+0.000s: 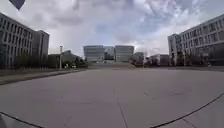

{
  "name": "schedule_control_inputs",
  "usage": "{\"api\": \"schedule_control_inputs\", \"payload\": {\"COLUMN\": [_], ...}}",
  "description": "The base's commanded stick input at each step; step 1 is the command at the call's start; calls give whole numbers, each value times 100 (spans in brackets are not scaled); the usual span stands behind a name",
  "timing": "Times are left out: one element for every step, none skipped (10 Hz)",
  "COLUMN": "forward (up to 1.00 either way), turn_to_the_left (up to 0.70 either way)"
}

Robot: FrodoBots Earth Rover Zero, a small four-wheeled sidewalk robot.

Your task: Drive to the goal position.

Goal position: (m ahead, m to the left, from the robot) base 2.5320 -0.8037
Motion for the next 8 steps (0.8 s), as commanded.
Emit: {"api": "schedule_control_inputs", "payload": {"forward": [70, 70, 70, 70, 70, 70, 70, 70], "turn_to_the_left": [0, 0, 0, 0, 0, 0, 0, 0]}}
